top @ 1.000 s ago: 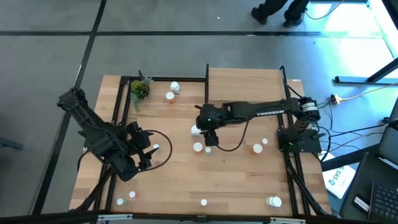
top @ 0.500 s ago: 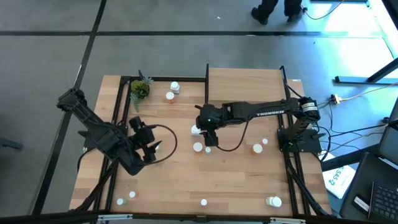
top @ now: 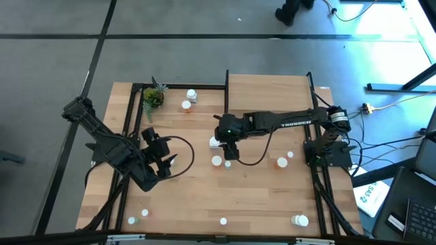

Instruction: Pick and place medicine bottles onto shelf by color

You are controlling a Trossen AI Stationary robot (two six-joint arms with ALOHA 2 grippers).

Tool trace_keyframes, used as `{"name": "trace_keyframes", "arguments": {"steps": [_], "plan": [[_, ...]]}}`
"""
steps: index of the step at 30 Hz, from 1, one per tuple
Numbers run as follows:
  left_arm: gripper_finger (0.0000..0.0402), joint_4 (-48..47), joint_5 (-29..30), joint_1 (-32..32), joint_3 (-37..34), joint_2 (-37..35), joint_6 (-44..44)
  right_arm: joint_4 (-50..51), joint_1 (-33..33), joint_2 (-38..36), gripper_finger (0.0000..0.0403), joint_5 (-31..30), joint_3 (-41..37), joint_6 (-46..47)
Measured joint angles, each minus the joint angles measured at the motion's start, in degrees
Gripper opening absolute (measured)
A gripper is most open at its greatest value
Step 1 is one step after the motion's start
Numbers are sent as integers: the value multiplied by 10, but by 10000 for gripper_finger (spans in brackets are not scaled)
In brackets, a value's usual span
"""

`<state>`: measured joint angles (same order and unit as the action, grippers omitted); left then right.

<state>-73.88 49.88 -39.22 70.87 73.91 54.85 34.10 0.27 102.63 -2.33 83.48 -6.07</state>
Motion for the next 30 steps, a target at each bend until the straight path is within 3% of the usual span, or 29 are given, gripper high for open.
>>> {"name": "trace_keyframes", "arguments": {"steps": [12,17,20,26,30], "plan": [[286,0,0,0,0,0,0,1,0,0,236,2,0,46],[286,0,0,0,0,0,0,5,0,0,239,10,0,15],[286,0,0,0,0,0,0,5,0,0,257,9,0,13],[286,0,0,0,0,0,0,-8,0,0,331,6,0,-3],[286,0,0,0,0,0,0,-26,0,-1,353,-28,0,18]]}}
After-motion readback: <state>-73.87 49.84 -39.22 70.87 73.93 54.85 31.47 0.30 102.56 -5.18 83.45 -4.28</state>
